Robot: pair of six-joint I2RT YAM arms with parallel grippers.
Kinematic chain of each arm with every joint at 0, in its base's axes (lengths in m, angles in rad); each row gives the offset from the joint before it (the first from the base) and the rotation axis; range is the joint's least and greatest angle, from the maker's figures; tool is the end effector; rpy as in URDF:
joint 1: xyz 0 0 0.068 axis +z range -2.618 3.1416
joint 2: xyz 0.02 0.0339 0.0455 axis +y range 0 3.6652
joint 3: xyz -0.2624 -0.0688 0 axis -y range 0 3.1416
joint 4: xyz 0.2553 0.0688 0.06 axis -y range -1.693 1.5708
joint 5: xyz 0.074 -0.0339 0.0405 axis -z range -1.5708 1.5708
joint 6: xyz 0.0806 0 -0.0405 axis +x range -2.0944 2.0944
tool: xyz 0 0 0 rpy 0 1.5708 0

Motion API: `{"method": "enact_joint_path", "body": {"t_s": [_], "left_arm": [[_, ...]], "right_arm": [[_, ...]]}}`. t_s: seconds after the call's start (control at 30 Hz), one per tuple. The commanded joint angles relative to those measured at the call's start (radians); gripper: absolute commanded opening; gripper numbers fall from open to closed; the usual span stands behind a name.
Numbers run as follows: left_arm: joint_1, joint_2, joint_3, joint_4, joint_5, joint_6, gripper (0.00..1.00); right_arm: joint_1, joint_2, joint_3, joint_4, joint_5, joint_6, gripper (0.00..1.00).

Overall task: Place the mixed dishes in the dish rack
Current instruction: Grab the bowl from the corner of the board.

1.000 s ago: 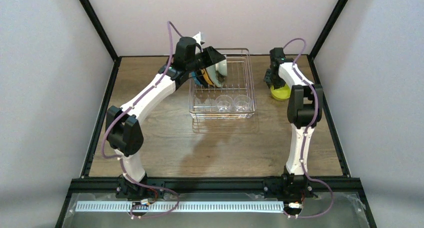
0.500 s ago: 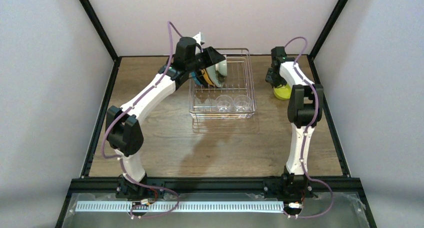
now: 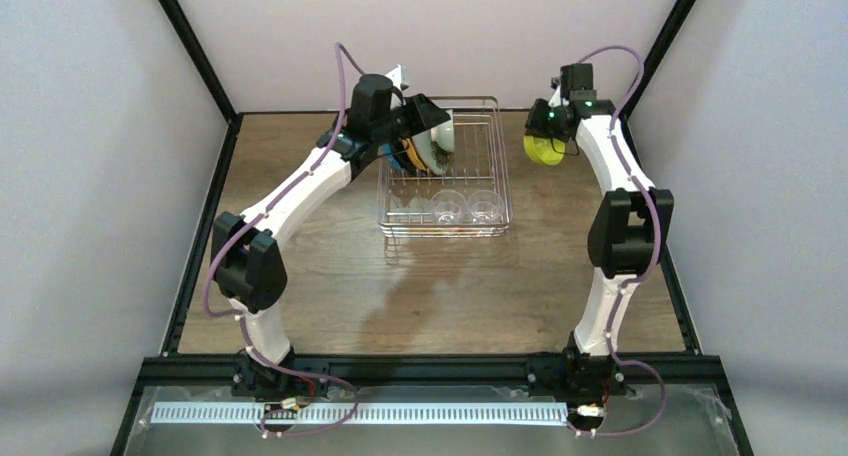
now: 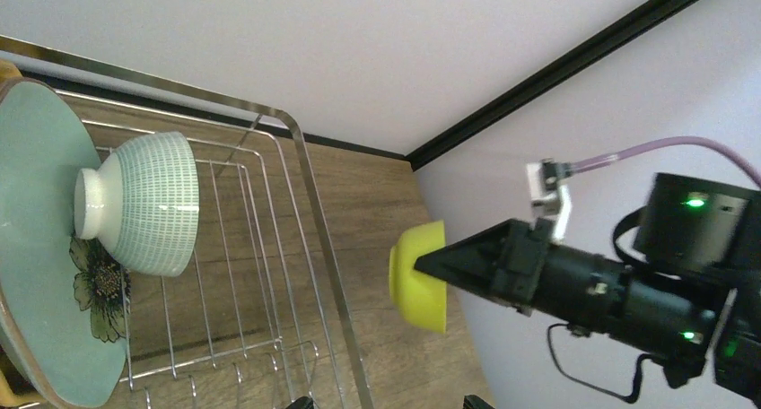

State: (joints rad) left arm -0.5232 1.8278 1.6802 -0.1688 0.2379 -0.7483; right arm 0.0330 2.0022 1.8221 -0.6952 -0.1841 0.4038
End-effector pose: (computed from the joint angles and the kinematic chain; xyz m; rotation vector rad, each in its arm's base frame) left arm 0.4174 -0.2627 0.3417 -0.0531 2.0296 -1.0651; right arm 0.4891 0.0309 0.2475 0.3740 2.4425 0.4165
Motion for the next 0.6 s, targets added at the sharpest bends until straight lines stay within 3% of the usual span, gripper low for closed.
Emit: {"method": "enact_joint_path", "body": {"t_s": [0.0, 0.27, 0.57], "left_arm": [[0.007, 0.012, 0.009, 0.001, 0.02, -0.008, 0.96], [0.026, 0.015, -0.018, 0.038, 0.051, -0.038, 0.96], [0.048, 0.029, -0.031, 0.088, 0.085, -0.065, 0.96]], "right_arm": [[-0.007, -0.07, 0.012, 0.12, -0.221, 0.061, 0.01], [-0.007, -0.058, -0.087, 0.422, -0.557, 0.303, 0.01], [-0.007, 0.056, -0.163, 0.868, -0.767, 0.603, 0.01]]}}
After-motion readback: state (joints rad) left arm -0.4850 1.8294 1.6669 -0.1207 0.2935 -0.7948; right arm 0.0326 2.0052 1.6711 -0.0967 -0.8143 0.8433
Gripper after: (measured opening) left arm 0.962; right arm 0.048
